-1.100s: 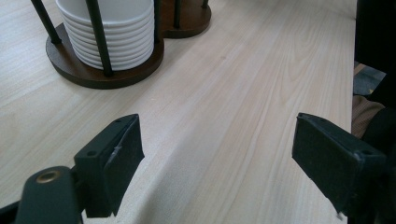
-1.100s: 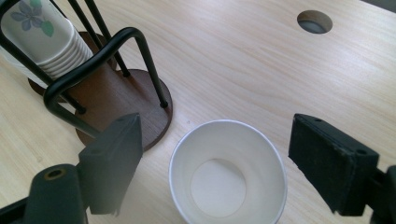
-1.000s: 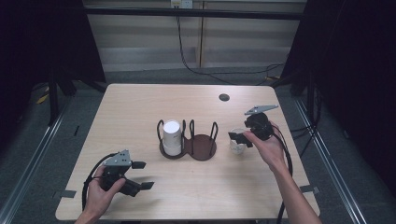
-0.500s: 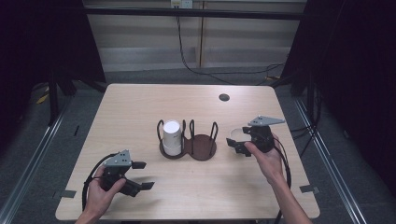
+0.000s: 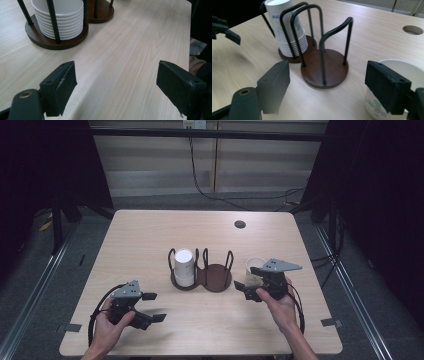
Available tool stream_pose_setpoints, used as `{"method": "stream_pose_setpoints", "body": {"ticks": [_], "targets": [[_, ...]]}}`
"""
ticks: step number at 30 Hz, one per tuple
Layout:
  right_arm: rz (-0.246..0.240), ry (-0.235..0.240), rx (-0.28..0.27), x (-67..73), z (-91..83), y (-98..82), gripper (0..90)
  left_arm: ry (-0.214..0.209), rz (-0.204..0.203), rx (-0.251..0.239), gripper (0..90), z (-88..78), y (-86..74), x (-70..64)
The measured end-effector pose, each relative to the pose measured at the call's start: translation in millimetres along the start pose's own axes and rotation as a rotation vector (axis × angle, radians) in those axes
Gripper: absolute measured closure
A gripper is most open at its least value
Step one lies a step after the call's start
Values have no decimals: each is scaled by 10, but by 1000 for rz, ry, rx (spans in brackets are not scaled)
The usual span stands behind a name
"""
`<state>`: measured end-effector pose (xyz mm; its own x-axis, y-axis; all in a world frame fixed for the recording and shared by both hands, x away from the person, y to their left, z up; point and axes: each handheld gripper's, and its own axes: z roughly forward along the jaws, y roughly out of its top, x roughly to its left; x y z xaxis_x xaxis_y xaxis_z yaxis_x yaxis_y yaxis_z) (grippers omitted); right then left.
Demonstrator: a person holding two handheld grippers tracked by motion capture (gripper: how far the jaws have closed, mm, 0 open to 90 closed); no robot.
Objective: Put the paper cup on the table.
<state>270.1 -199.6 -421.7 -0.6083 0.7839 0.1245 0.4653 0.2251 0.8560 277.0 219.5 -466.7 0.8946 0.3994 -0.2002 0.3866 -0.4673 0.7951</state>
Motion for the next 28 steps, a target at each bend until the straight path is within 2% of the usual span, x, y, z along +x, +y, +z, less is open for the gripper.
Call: {"method": "stream_pose_setpoints", "body": {"ticks": [8, 12, 16, 20, 28], "targets": [[-10, 47, 12, 173, 55, -114, 189, -10, 1, -16, 163, 13, 1, -26], [3, 77, -7, 264, 52, -152, 178, -4, -3, -15, 163, 17, -2, -24], [1, 100, -5, 354, 88, -239, 177, -2, -6, -15, 163, 35, 0, -44], [15, 120, -4, 398, 150, -327, 177, 4, -7, -17, 163, 41, 3, -53], [10, 150, -4, 467, 216, -418, 168, 20, -18, -21, 162, 75, -1, -74]]}}
